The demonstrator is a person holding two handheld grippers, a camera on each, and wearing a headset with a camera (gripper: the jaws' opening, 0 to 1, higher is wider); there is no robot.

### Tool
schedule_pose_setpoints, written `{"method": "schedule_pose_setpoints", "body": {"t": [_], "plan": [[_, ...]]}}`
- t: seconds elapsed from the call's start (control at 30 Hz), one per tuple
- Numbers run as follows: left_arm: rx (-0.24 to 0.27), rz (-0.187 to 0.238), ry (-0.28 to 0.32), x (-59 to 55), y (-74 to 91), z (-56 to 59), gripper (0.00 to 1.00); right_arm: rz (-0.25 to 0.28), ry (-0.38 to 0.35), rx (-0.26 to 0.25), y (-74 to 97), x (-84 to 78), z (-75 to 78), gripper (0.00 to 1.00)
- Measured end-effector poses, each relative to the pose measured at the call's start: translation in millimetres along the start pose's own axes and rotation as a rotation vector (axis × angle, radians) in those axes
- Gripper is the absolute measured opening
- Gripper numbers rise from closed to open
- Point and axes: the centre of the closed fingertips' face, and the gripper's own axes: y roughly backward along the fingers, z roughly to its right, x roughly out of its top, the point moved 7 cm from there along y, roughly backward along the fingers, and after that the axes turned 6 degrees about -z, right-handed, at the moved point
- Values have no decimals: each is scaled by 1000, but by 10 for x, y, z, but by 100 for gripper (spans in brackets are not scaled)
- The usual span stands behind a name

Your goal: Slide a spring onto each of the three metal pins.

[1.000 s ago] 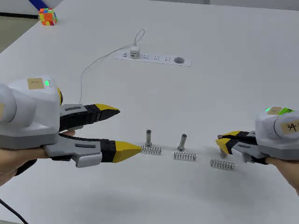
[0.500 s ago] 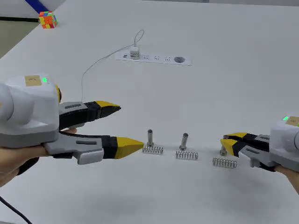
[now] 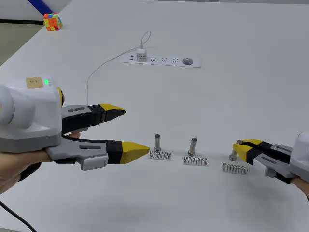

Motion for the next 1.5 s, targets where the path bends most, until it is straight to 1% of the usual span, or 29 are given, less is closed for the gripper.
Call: {"method": "schedule_pose_setpoints", "body": {"t": [0.07, 0.17, 0.27, 0.4, 0.5, 0.57, 0.67, 0.77, 0.8, 0.83, 0.87, 0.9, 0.97, 1.07, 1.17, 1.33, 1.5], "plan": [[-1, -1, 0, -2, -1, 6, 63, -8, 30, 3, -1, -1, 3, 9], [-3, 0, -1, 1, -2, 15, 63, -18, 51, 2, 9, 7, -5, 9], [-5, 2, -2, 11, -6, 25, 63, -23, 61, 3, 26, 15, -20, 9], [-9, -1, -8, 16, -11, 42, 63, -17, 50, 9, 54, 66, -17, 12], [-9, 2, -9, 23, -10, 50, 63, -26, 56, 15, 82, 96, -5, 14], [-3, 1, -8, 23, -6, 49, 64, -38, 69, 18, 122, 116, 12, 16], [7, 2, -2, 14, 8, 37, 64, -50, 75, 34, 189, 114, 91, 19], [11, 5, 7, -1, 22, 30, 64, -104, 103, 84, 245, 72, 98, 21], [16, 1, 10, -11, 23, 25, 65, -136, 133, 104, 262, 35, 97, 21], [26, -9, 15, -26, 25, 16, 66, -157, 159, 116, 271, 10, 95, 21], [37, -24, 14, -45, 26, 3, 67, -187, 210, 111, 275, -30, 97, 21], [39, -29, 11, -46, 24, 5, 67, -212, 246, 115, 274, -62, 90, 21], [37, -35, 12, -55, 26, 8, 64, -243, 271, 149, 266, -119, 43, 21], [25, -45, 23, -72, 27, 13, 61, -259, 289, 159, 237, -158, 21, 21], [30, -45, 14, -79, 28, 2, 62, -270, 284, 171, 198, -187, 8, 21], [26, -31, 22, -75, 25, -7, 62, -322, 318, 195, 137, -269, 10, 21], [29, -30, 29, -87, 15, -30, 61, -334, 326, 210, 97, -297, 35, 21]]}}
